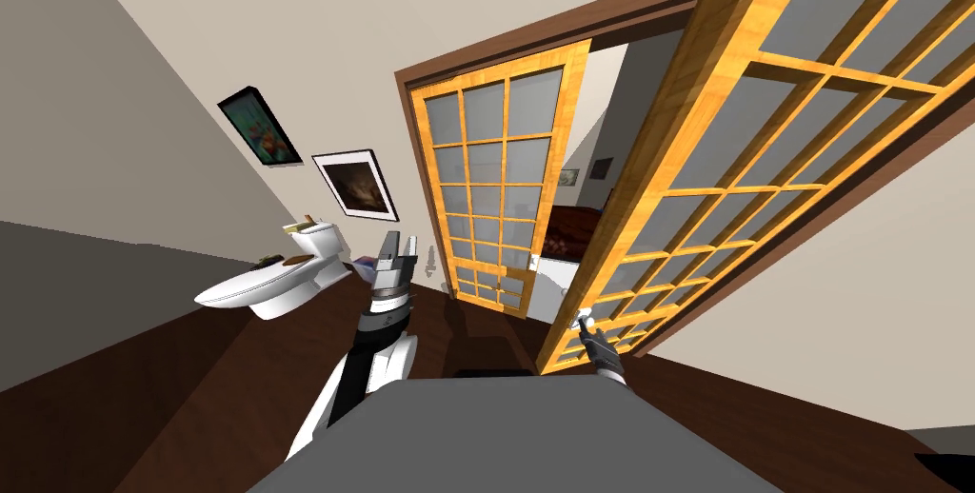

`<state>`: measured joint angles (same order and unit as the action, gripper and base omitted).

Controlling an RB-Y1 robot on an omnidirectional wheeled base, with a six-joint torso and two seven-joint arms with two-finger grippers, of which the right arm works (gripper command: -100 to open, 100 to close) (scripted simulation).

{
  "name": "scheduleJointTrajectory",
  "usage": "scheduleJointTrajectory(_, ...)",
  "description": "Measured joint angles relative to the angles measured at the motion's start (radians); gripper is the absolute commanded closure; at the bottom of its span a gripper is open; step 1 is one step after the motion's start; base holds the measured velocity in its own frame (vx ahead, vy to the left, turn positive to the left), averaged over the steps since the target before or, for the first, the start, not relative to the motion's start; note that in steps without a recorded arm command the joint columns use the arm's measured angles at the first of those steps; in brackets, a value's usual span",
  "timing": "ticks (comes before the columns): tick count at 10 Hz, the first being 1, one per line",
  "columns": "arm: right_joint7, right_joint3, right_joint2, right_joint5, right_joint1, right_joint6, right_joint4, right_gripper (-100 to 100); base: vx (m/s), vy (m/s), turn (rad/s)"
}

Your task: Pull the door open

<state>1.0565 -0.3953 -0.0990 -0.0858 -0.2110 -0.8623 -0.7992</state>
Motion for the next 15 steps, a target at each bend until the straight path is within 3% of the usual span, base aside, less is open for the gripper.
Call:
scheduleJointTrajectory(3,-0.038,0.032,-0.008,0.043,-0.008,-0.022,0.004,100,-0.034,0.011,0.022)
scheduleJointTrajectory(9,-0.137,0.1,-0.044,0.132,-0.032,-0.046,0.001,100,-0.028,0.004,0.02)
scheduleJointTrajectory(12,-0.188,0.139,-0.053,0.18,-0.055,-0.046,-0.031,100,-0.013,0.004,0.03)
scheduleJointTrajectory(14,-0.225,0.164,-0.069,0.214,-0.045,-0.071,-0.004,100,-0.013,0.005,0.036)
scheduleJointTrajectory(15,-0.244,0.178,-0.074,0.23,-0.055,-0.071,-0.016,100,-0.011,0.0,0.025)
